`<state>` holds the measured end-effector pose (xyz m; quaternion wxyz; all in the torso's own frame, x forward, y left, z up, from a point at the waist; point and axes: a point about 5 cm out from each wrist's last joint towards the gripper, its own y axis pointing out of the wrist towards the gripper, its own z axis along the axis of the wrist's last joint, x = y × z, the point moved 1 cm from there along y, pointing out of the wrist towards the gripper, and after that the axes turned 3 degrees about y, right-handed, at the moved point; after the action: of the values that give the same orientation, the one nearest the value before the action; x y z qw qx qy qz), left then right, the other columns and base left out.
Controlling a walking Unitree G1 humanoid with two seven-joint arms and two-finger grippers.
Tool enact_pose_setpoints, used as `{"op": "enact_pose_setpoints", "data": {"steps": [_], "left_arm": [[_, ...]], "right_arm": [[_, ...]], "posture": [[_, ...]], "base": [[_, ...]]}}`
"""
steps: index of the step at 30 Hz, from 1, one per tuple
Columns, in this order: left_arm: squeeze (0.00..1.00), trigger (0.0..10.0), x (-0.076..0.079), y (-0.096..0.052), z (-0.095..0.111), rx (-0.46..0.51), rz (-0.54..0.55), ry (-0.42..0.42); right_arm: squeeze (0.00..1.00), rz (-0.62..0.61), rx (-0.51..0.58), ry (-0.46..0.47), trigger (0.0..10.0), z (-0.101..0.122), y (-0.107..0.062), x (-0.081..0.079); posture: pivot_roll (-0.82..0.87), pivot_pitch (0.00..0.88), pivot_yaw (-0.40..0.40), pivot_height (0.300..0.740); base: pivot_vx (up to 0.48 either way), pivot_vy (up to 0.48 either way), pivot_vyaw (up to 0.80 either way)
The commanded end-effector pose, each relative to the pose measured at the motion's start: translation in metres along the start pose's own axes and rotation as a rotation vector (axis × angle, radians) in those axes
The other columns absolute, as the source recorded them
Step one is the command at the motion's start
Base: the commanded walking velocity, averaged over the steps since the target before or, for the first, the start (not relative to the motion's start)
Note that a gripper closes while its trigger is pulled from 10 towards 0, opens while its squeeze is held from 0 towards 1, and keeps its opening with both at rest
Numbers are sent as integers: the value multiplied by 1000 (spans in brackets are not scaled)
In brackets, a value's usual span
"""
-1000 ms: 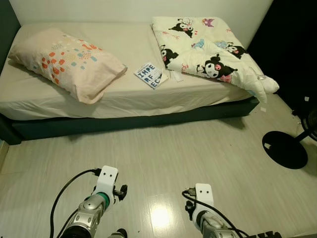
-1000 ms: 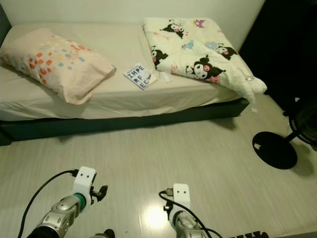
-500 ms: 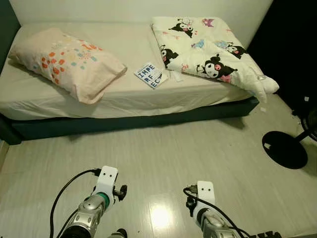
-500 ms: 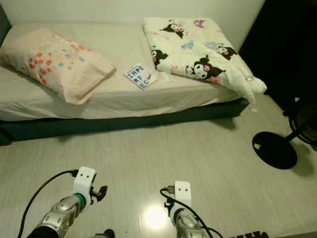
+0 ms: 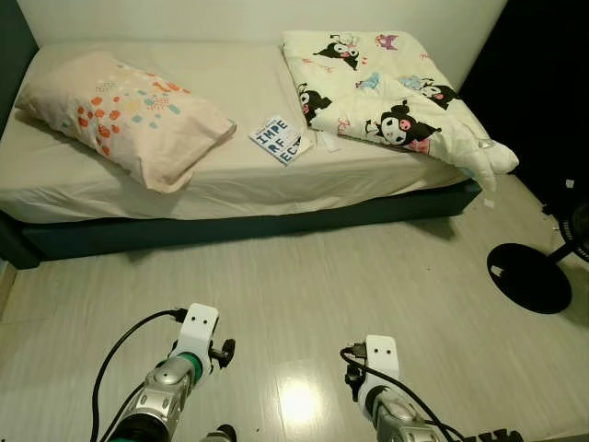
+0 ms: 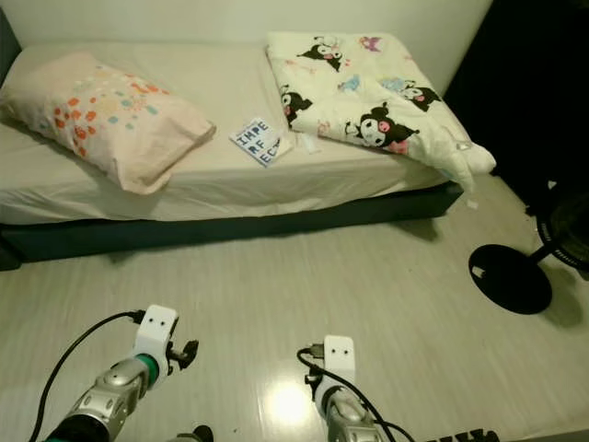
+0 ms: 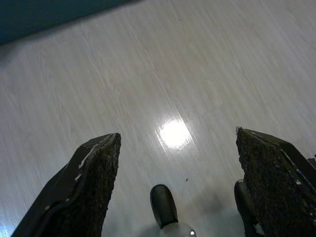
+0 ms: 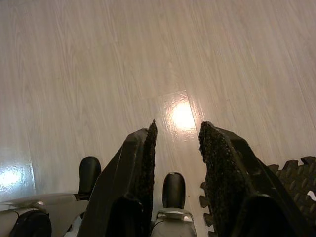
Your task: Clean up the room
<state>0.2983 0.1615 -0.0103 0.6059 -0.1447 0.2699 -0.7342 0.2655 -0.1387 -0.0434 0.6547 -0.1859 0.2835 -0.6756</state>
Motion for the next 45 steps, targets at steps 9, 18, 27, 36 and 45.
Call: {"op": "enact_pose_setpoints", "data": {"steps": [9, 18, 27, 36, 45], "left_arm": [[0, 10000, 1, 0, -7, -40, -4, 12], [0, 10000, 1, 0, -6, -38, 0, 13], [0, 10000, -3, -3, -11, -28, 27, 3], [0, 10000, -2, -4, -13, -12, 21, -16], [0, 10000, -5, -4, -12, -10, 53, -38]], "right_arm": [[0, 24, -16, -4, 10000, -4, -1, -4], [0, 35, -105, 114, 10000, -14, -1, -3], [0, 63, -73, 59, 10000, -14, -2, -9], [0, 64, -87, 33, 10000, -18, -3, -8], [0, 75, -83, 11, 10000, -15, -2, -9]], "posture": [[123, 103, -2, 740], [118, 105, -2, 740], [105, 76, 21, 740], [101, 53, 22, 740], [104, 51, 6, 740]], "base": [[0, 0, 0], [0, 0, 0], [0, 0, 0], [0, 0, 0], [0, 0, 0]]}}
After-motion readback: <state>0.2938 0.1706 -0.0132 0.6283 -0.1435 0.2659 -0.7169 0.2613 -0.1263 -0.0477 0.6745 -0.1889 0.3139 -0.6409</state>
